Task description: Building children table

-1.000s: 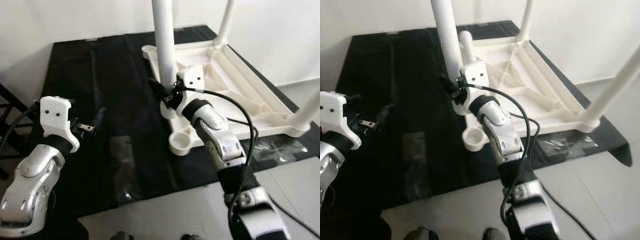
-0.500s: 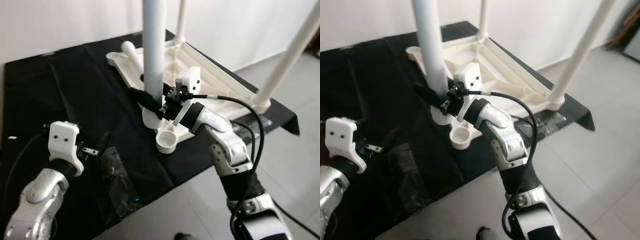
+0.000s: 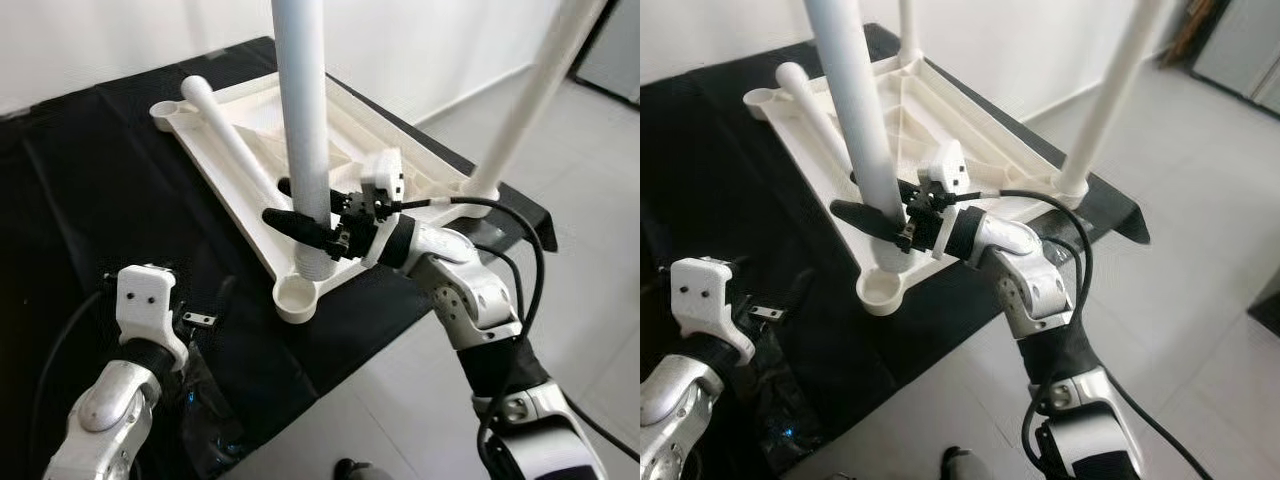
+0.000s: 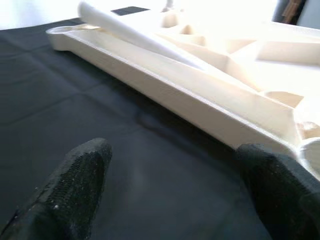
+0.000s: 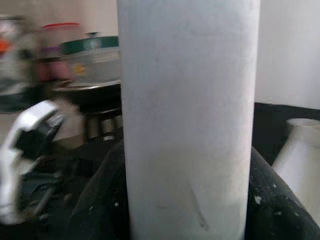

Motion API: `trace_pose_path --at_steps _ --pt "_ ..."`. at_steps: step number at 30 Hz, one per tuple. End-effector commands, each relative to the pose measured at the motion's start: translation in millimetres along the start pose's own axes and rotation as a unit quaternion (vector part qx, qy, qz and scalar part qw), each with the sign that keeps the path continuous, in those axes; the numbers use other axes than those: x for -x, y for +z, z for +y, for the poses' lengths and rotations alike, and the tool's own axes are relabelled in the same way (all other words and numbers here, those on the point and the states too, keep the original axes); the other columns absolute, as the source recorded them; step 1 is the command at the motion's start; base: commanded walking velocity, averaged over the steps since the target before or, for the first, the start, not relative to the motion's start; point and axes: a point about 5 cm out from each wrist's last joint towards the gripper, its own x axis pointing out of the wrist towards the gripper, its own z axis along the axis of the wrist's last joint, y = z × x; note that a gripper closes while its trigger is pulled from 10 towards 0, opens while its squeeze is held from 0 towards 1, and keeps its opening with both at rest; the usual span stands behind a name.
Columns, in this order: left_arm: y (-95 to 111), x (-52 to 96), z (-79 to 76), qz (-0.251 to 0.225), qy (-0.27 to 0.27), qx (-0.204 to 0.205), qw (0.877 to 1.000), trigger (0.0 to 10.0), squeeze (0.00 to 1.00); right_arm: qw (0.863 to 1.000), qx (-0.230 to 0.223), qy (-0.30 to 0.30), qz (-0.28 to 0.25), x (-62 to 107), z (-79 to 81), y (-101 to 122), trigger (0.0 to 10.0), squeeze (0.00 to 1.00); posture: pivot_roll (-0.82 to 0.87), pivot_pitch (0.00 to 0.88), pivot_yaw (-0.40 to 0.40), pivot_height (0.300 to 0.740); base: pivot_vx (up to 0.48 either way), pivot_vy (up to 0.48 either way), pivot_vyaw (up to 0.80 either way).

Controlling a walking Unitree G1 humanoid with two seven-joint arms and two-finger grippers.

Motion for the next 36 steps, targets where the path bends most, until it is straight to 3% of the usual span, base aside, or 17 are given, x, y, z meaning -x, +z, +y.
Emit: trace_pose_path --at_steps 1,7,10,13,18,24,29,36 --pt "2.0 5.5 3.0 -0.006 0.006 0.001 1.0 10.0 0.0 0.997 -0.014 0.075 -0.007 -7.7 10.3 1.1 10.0 0.0 -0.09 0.21 -0.011 0.74 0.0 0.0 0.0" --pt "7.6 9.9 4.1 -0.024 -0.006 -0.005 1.0 10.0 0.0 0.986 -0.03 0.165 0.001 -6.5 19.1 -6.2 10.0 0.0 -0.09 0.234 -0.014 0.74 0.0 0.0 0.0" --pt "9.5 20.6 -2.9 -0.025 -0.037 0.005 0.999 10.0 0.0 0.967 -0.037 0.251 0.02 -6.6 28.2 -13.7 10.0 0.0 -0.07 0.279 -0.018 0.74 0.0 0.0 0.0" --pt "7.8 28.1 -11.3 -0.016 -0.061 0.002 0.998 10.0 0.0 0.958 -0.03 0.283 0.037 -6.6 27.5 -18.2 10.0 0.0 -0.06 0.306 -0.023 0.74 0.0 0.0 0.0" --pt "9.2 36.3 -16.4 -0.013 -0.078 0.003 0.997 10.0 0.0 0.957 0.003 0.285 0.057 -12.0 16.6 -19.3 10.0 0.0 -0.05 0.341 -0.028 0.74 0.0 0.0 0.0" --pt "13.0 42.4 -18.7 -0.013 -0.089 0.004 0.996 10.0 0.0 0.972 0.048 0.227 0.033 -26.2 -5.1 -5.0 10.0 0.0 -0.04 0.37 -0.022 0.74 0.0 0.0 0.0" --pt "14.0 45.2 -20.4 -0.008 -0.098 0.005 0.995 10.0 0.0 0.966 0.032 0.255 0.009 -21.8 -16.7 15.5 10.0 0.0 -0.03 0.397 -0.019 0.74 0.0 0.0 0.0" --pt "17.1 45.3 -20.8 -0.008 -0.106 0.001 0.994 10.0 0.0 0.959 0.034 0.28 0.029 -17.3 -21.3 14.1 10.0 0.0 -0.03 0.411 -0.016 0.74 0.0 0.0 0.0"
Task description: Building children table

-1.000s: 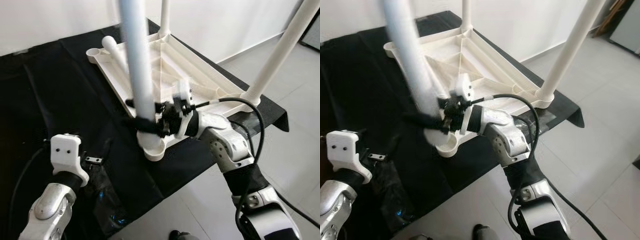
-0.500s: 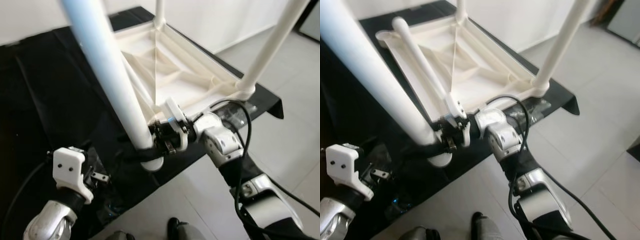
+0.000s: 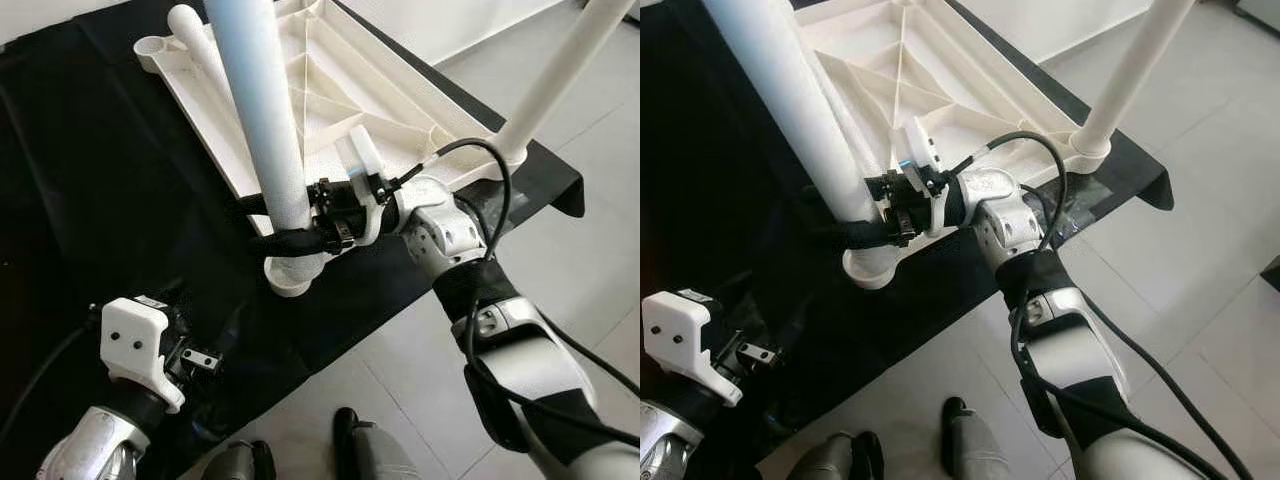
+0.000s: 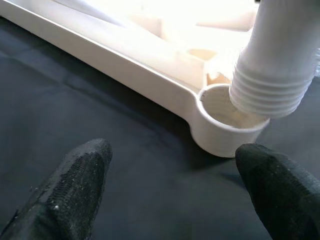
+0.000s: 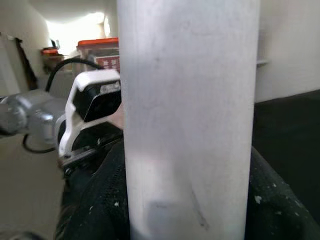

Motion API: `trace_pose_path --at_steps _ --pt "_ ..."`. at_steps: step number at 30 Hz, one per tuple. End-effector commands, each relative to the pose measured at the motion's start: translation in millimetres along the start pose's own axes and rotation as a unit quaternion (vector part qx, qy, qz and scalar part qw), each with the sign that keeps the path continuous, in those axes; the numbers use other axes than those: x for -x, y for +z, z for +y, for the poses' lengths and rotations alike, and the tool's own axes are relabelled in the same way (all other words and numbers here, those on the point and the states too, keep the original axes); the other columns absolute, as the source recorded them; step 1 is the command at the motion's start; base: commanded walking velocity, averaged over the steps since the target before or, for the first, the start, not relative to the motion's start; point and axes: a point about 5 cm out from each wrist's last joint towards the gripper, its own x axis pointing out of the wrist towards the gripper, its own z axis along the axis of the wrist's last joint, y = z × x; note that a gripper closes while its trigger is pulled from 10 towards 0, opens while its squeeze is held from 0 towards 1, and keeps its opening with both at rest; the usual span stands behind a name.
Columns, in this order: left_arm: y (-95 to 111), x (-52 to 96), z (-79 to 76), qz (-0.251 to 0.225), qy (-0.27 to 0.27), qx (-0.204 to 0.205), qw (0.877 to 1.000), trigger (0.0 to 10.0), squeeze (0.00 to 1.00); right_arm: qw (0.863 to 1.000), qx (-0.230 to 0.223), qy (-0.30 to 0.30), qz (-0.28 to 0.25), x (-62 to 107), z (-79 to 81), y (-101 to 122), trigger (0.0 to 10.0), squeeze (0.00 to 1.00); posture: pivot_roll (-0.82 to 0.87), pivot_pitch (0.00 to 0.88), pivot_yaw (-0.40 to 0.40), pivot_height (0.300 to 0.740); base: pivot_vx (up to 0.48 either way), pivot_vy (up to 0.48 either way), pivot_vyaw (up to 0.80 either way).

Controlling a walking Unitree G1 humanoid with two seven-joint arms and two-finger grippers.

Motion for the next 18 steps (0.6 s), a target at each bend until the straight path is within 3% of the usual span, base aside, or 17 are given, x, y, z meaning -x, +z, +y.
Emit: trace_pose_path --at_steps 1,7,9,10,11,12,13,14,15,16,17,18 --pt "1.3 2.9 -0.9 0.011 -0.012 -0.006 1.0 10.0 0.0 1.0 0.009 0.019 0.013 -1.5 0.2 -2.7 10.0 0.0 -0.03 0.405 -0.018 0.74 0.0 0.0 0.0" --pt "13.5 -2.0 7.8 -0.01 -0.014 -0.03 0.999 10.0 0.0 1.0 0.015 0.02 0.016 -3.1 0.1 -4.7 10.0 0.0 -0.02 0.389 -0.027 0.74 0.0 0.0 0.0" --pt "40.4 -12.5 22.3 -0.063 -0.006 -0.039 0.997 10.0 0.0 0.999 0.031 0.018 0.004 -3.7 -2.2 3.2 10.0 0.0 -0.02 0.369 -0.036 0.74 0.0 0.0 0.0" --pt "40.4 -12.5 22.3 -0.063 -0.006 -0.039 0.997 10.0 0.0 0.999 0.031 0.018 0.004 -3.7 -2.2 3.2 10.0 0.0 -0.02 0.369 -0.036 0.74 0.0 0.0 0.0" --pt "58.6 -18.9 28.7 -0.099 -0.013 -0.037 0.994 10.0 0.0 0.999 0.044 0.017 -0.003 -3.8 -3.8 9.5 10.0 0.0 -0.02 0.35 -0.042 0.74 0.0 0.0 0.0" --pt "58.6 -18.9 28.7 -0.099 -0.013 -0.037 0.994 10.0 0.0 0.999 0.044 0.017 -0.003 -3.8 -3.8 9.5 10.0 0.0 -0.02 0.35 -0.042 0.74 0.0 0.0 0.0" --pt "85.3 -26.5 33.2 -0.149 -0.047 -0.024 0.987 10.0 0.0 0.998 0.067 0.014 -0.009 -4.4 -5.6 17.7 10.0 0.0 -0.02 0.318 -0.048 0.74 0.0 0.0 0.0" --pt "111.9 -30.3 32.0 -0.197 -0.101 -0.004 0.975 10.0 0.08 0.996 0.087 0.011 -0.014 -5.8 -6.6 25.6 10.0 0.0 -0.03 0.301 -0.051 0.74 0.0 0.0 0.0" --pt "111.9 -30.3 32.0 -0.197 -0.101 -0.004 0.975 10.0 0.08 0.996 0.087 0.011 -0.014 -5.8 -6.6 25.6 10.0 0.0 -0.03 0.301 -0.051 0.74 0.0 0.0 0.0" --pt "130.0 -30.6 30.1 -0.226 -0.14 0.008 0.964 10.0 0.08 0.995 0.101 0.01 -0.017 -6.5 -7.5 30.7 10.0 0.0 -0.03 0.301 -0.051 0.74 0.0 0.0 0.0" --pt "130.0 -30.6 30.1 -0.226 -0.14 0.008 0.964 10.0 0.08 0.995 0.101 0.01 -0.017 -6.5 -7.5 30.7 10.0 0.0 -0.03 0.301 -0.051 0.74 0.0 0.0 0.0" --pt "143.6 -29.0 24.3 -0.245 -0.194 0.026 0.95 10.0 0.96 0.993 0.114 0.008 -0.021 -7.6 -7.8 34.1 10.0 0.0 -0.03 0.271 -0.054 0.74 0.0 0.0 0.0"
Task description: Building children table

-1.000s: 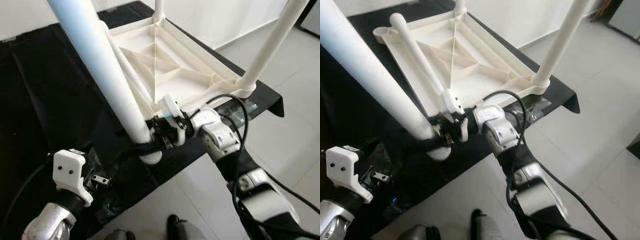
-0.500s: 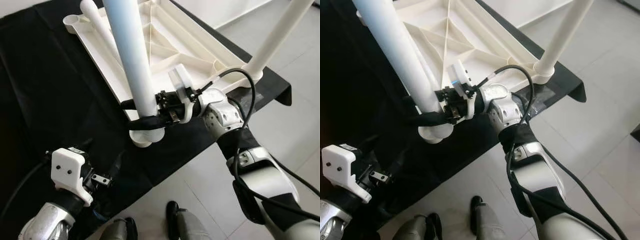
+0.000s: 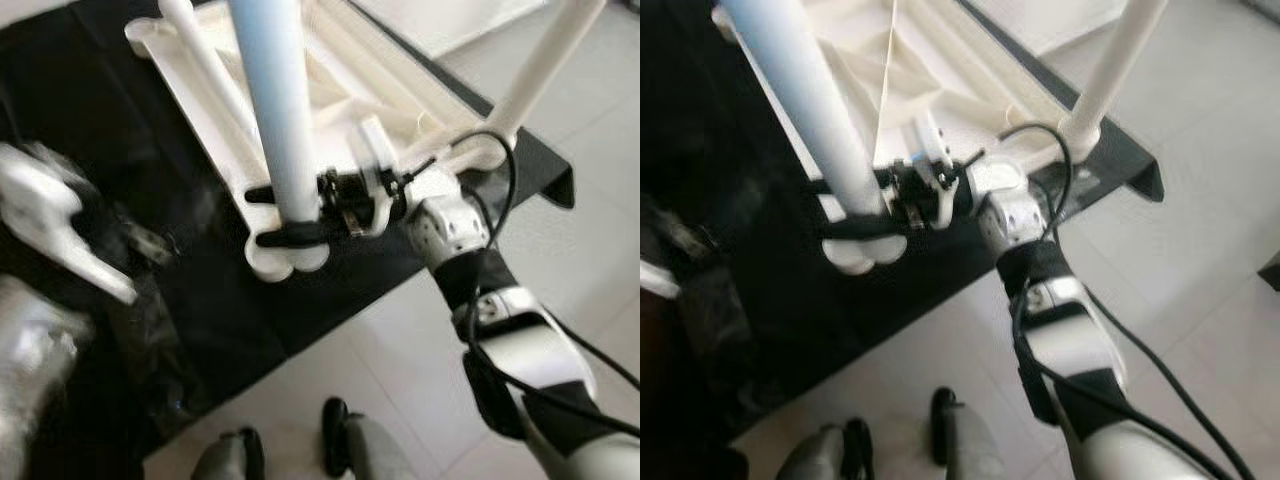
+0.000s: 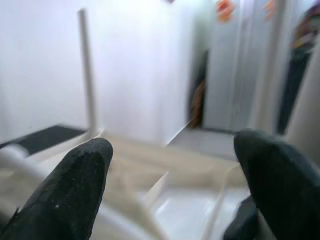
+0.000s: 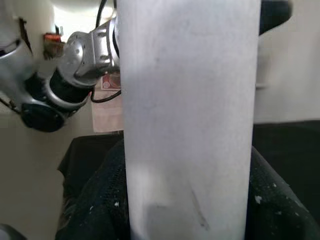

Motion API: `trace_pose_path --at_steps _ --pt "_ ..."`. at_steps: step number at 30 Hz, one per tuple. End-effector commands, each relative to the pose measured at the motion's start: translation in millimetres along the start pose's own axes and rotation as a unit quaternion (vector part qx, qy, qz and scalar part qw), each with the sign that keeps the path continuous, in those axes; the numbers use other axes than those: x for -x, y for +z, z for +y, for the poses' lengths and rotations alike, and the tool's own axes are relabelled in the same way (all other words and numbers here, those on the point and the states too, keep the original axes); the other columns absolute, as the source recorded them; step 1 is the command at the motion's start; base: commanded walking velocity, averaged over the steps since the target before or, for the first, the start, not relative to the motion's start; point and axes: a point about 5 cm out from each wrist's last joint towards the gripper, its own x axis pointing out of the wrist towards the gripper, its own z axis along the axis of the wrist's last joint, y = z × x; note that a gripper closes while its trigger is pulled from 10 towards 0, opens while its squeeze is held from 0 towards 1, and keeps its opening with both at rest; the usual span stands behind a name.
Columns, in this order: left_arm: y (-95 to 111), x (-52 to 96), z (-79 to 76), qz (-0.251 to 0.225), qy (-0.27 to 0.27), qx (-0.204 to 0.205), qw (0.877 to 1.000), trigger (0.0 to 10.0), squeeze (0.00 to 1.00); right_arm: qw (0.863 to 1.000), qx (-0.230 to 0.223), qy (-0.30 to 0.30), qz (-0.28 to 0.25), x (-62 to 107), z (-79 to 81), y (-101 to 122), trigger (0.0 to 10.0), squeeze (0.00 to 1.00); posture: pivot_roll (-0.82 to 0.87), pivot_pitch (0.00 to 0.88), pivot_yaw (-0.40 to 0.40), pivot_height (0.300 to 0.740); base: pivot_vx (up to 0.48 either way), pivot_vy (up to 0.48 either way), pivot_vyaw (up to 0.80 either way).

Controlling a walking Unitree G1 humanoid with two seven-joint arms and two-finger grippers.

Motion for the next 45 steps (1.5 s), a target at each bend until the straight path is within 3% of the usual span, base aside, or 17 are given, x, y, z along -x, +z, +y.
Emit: trace_pose_path --at_steps 1,6,8,10,15,16,18,19,20,22,25,28,29,31,32,45 --pt "13.6 -5.2 -13.4 -0.02 -0.1 0.075 0.992 10.0 1.0 0.999 0.038 0.002 -0.014 -5.2 0.0 9.1 10.0 0.0 -0.04 0.245 -0.057 0.74 0.0 0.0 0.0" --pt "19.8 -9.9 -20.5 -0.034 -0.165 0.127 0.977 10.0 1.0 0.998 0.051 0.0 -0.021 -8.8 2.6 10.2 10.0 0.0 -0.04 0.219 -0.055 0.74 0.0 0.0 0.0" --pt "16.8 -13.7 -25.2 -0.032 -0.23 0.17 0.958 10.0 1.0 0.998 0.056 -0.003 -0.039 -15.5 7.1 10.7 10.0 0.0 -0.05 0.183 -0.044 0.74 0.0 0.0 0.0" --pt "14.4 -16.1 -24.6 -0.029 -0.245 0.174 0.953 10.0 1.0 0.997 0.057 -0.005 -0.049 -19.4 8.6 11.6 10.0 0.0 -0.05 0.17 -0.039 0.74 0.0 0.0 0.0" --pt "15.3 -22.6 -16.9 -0.025 -0.243 0.186 0.952 10.0 1.0 0.996 0.062 -0.009 -0.062 -27.3 10.4 12.1 10.0 0.0 -0.06 0.156 -0.034 0.74 0.0 0.0 0.0" --pt "14.6 -28.3 -13.2 -0.028 -0.228 0.169 0.958 10.0 1.0 0.996 0.063 -0.007 -0.067 -31.7 12.8 11.9 10.0 0.0 -0.07 0.143 -0.035 0.74 0.0 0.0 0.0" --pt "14.6 -28.3 -13.2 -0.028 -0.228 0.169 0.958 10.0 1.0 0.996 0.063 -0.007 -0.067 -31.7 12.8 11.9 10.0 0.0 -0.07 0.143 -0.035 0.74 0.0 0.0 0.0" --pt "14.8 -35.2 -10.9 -0.037 -0.221 0.161 0.961 10.0 1.0 0.996 0.066 -0.006 -0.063 -37.7 16.5 9.3 10.0 0.0 -0.07 0.135 -0.034 0.74 0.0 0.0 0.0" --pt "15.4 -40.4 -9.8 -0.045 -0.219 0.148 0.963 10.0 0.0 0.996 0.064 -0.014 -0.056 -43.2 18.7 6.1 10.0 0.0 -0.07 0.131 -0.036 0.74 0.0 0.0 0.0" --pt "15.4 -40.4 -9.8 -0.045 -0.219 0.148 0.963 10.0 0.0 0.996 0.064 -0.014 -0.056 -43.2 18.7 6.1 10.0 0.0 -0.07 0.131 -0.036 0.74 0.0 0.0 0.0" --pt "17.9 -46.3 -6.9 -0.048 -0.223 0.106 0.968 10.0 0.0 0.997 0.042 -0.065 -0.022 -53.8 17.2 -1.9 10.0 0.0 -0.08 0.12 -0.04 0.74 0.0 0.0 0.0" --pt "18.7 -47.0 -5.8 -0.044 -0.225 0.091 0.969 10.0 0.0 0.996 0.035 -0.078 -0.018 -55.3 16.0 -2.4 10.0 0.0 -0.08 0.117 -0.042 0.74 0.0 0.0 0.0" --pt "19.5 -47.3 -5.2 -0.037 -0.231 0.069 0.97 5.8 0.0 0.995 0.028 -0.091 -0.017 -56.2 14.6 -2.7 10.0 0.0 -0.08 0.111 -0.043 0.74 0.0 0.0 0.0" --pt "20.1 -47.8 -4.6 -0.03 -0.236 0.055 0.97 5.8 0.0 0.995 0.024 -0.1 -0.017 -56.9 14.0 -2.8 10.0 0.0 -0.08 0.111 -0.043 0.74 0.0 0.0 0.0" --pt "20.3 -48.2 -3.9 -0.025 -0.237 0.048 0.97 0.0 0.0 0.994 0.023 -0.104 -0.016 -57.0 13.6 -3.2 10.0 0.0 -0.08 0.11 -0.043 0.74 0.0 0.0 0.0" --pt "15.0 -49.9 0.4 0.007 -0.256 0.046 0.965 0.0 0.0 0.992 0.024 -0.127 0.01 -53.6 16.6 -11.6 10.0 0.0 -0.08 0.109 -0.034 0.74 0.0 0.0 0.0"
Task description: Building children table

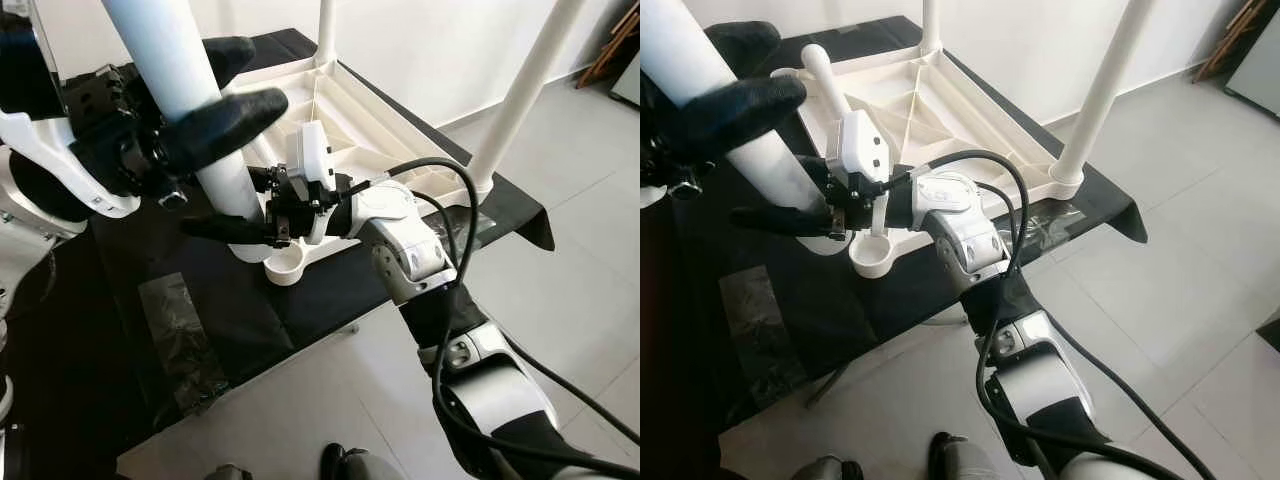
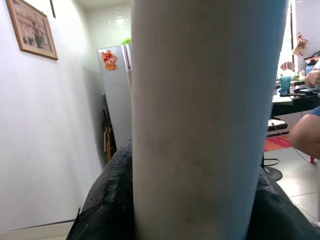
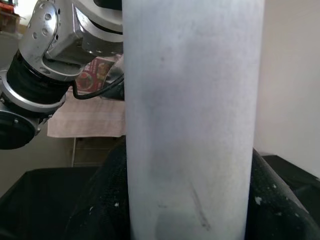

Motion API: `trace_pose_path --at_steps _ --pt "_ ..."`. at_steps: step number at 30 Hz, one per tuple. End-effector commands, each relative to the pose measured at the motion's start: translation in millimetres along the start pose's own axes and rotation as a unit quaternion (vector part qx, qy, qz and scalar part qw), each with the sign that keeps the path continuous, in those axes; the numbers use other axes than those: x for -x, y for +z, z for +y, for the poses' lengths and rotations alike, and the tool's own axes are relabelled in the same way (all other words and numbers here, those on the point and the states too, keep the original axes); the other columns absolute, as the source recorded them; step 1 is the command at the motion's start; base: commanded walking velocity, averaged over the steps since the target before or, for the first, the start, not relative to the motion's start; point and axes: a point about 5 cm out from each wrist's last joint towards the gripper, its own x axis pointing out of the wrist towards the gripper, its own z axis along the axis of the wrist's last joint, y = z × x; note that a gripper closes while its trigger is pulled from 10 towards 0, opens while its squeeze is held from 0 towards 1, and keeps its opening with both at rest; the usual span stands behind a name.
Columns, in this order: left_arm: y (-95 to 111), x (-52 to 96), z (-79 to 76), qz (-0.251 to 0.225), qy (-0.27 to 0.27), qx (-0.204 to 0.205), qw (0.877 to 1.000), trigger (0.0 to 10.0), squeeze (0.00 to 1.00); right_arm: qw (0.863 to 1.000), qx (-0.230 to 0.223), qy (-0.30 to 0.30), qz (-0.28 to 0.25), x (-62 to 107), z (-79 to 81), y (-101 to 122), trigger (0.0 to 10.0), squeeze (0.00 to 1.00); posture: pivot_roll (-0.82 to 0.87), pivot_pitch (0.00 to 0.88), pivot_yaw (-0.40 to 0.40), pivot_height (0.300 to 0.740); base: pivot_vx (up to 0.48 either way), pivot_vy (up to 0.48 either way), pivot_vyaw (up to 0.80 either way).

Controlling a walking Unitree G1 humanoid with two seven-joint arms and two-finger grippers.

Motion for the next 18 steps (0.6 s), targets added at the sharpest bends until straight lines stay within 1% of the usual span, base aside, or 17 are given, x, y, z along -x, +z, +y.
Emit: trace_pose_path --at_steps 1,6,7,9,10,11,12,14,16,17,18 --pt "-0.7 -1.1 -2.4 0.01 -0.021 0.008 1.0 0.0 0.0 1.0 0.011 0.0 0.016 -1.6 3.0 -2.1 10.0 0.0 -0.08 0.109 -0.034 0.74 0.0 0.0 0.0" --pt "-5.5 1.3 -1.8 0.031 -0.033 0.009 0.999 0.0 0.0 0.999 0.018 -0.003 0.037 2.0 3.8 -6.1 10.0 0.0 -0.08 0.108 -0.032 0.74 0.0 0.0 0.0" --pt "-8.0 1.8 -2.6 0.041 -0.039 0.01 0.998 0.0 0.0 0.999 0.011 0.008 0.05 4.2 3.8 -8.0 10.0 0.0 -0.07 0.107 -0.032 0.74 0.0 0.0 0.0" --pt "-9.7 2.2 -2.9 0.048 -0.044 0.011 0.998 0.0 0.0 0.998 0.005 0.016 0.059 5.7 3.8 -9.2 10.0 0.0 -0.07 0.107 -0.031 0.74 0.0 0.0 0.0" --pt "-13.5 1.4 -5.3 0.061 -0.055 0.01 0.997 0.0 0.0 0.998 0.002 0.027 0.063 7.0 2.1 -5.8 10.0 1.0 -0.07 0.106 -0.033 0.74 0.0 0.0 0.0" --pt "-17.4 0.5 -8.0 0.076 -0.066 0.008 0.995 0.0 0.0 0.997 0.001 0.036 0.063 8.1 0.1 -1.2 10.0 1.0 -0.07 0.106 -0.033 0.74 0.0 0.0 0.0" --pt "-17.4 0.5 -8.0 0.076 -0.066 0.008 0.995 0.0 0.0 0.997 0.001 0.036 0.063 8.1 0.1 -1.2 10.0 1.0 -0.07 0.106 -0.033 0.74 0.0 0.0 0.0" --pt "-20.4 -0.5 -10.1 0.088 -0.076 0.005 0.993 0.0 0.0 0.996 0.01 0.055 0.065 7.6 0.6 3.7 10.0 1.0 -0.07 0.105 -0.033 0.74 0.0 0.0 0.0" --pt "-26.7 -2.0 -12.6 0.101 -0.085 0.002 0.991 0.0 0.0 0.994 0.031 0.068 0.075 3.2 2.7 8.7 10.0 1.0 -0.08 0.104 -0.036 0.74 0.0 0.0 0.0" --pt "-29.2 -2.6 -13.0 0.102 -0.086 0.002 0.991 0.0 0.0 0.993 0.036 0.074 0.08 0.4 4.7 9.7 10.0 0.77 -0.08 0.104 -0.036 0.74 0.0 0.0 0.0" --pt "-30.7 -2.9 -13.2 0.103 -0.087 0.002 0.991 0.0 0.0 0.993 0.039 0.078 0.083 -1.4 6.1 10.1 10.0 0.77 -0.08 0.104 -0.036 0.74 0.0 0.0 0.0"
